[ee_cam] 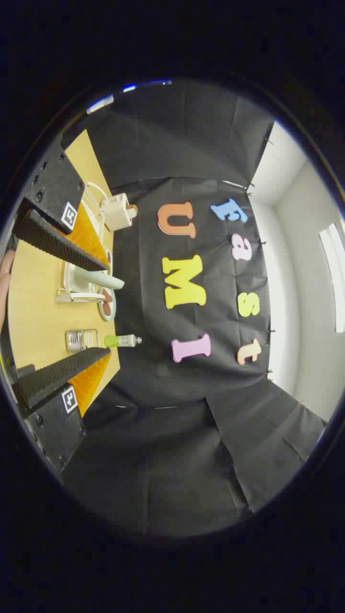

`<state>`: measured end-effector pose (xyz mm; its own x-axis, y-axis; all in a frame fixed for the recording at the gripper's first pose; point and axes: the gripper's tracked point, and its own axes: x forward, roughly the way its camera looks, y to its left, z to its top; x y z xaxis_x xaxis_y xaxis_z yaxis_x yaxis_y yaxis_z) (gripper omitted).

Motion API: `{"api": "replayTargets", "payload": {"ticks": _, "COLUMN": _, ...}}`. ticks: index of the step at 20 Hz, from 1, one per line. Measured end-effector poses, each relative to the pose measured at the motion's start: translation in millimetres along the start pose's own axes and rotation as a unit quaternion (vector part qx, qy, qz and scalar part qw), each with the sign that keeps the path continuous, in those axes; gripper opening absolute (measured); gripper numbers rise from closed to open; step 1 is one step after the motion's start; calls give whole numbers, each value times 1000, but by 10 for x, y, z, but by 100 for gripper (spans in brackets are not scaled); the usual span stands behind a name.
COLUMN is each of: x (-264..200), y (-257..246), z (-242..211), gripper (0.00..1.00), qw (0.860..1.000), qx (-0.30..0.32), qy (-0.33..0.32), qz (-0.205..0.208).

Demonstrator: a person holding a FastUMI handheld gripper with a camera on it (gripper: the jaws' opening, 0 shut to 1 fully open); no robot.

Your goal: Take the plate from the dish rack, then take the spoon from the basket and place it into the plate.

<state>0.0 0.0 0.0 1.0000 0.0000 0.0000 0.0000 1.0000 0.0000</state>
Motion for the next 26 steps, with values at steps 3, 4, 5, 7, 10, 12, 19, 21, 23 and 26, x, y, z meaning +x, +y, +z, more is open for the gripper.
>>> {"api": "replayTargets", "payload": {"ticks": 3, "x": 0, "y": -68, "z": 7, "gripper": 100, "qw": 1000, "qx": 0, "qy": -3, "qz": -3}}
{"api": "replayTargets", "payload": {"ticks": 4, "x": -6, "y": -99, "z": -8, "gripper": 100, "qw": 1000, "qx": 2, "qy": -2, "qz": -6}}
{"api": "replayTargets", "payload": {"ticks": 5, "x": 5, "y": -132, "z": -14, "gripper": 100, "qw": 1000, "qx": 5, "qy": -1, "qz": -7}}
{"api": "replayTargets", "payload": {"ticks": 7, "x": 8, "y": -165, "z": -28, "gripper": 100, "qw": 1000, "qx": 9, "qy": 0, "qz": -8}}
{"api": "replayTargets", "payload": {"ticks": 10, "x": 15, "y": -234, "z": -25, "gripper": 100, "qw": 1000, "qx": 9, "qy": 0, "qz": -14}}
{"api": "replayTargets", "payload": {"ticks": 12, "x": 26, "y": -254, "z": 6, "gripper": 100, "qw": 1000, "qx": 10, "qy": -2, "qz": -15}}
{"api": "replayTargets", "payload": {"ticks": 19, "x": 342, "y": -230, "z": 154, "gripper": 100, "qw": 1000, "qx": -8, "qy": 9, "qz": -7}}
{"api": "replayTargets", "payload": {"ticks": 21, "x": 486, "y": -209, "z": 123, "gripper": 100, "qw": 1000, "qx": -6, "qy": 28, "qz": 1}}
{"api": "replayTargets", "payload": {"ticks": 23, "x": 657, "y": -186, "z": 141, "gripper": 100, "qw": 999, "qx": -1, "qy": 45, "qz": 9}}
{"api": "replayTargets", "payload": {"ticks": 26, "x": 971, "y": -110, "z": 157, "gripper": 100, "qw": 997, "qx": -3, "qy": 74, "qz": 19}}
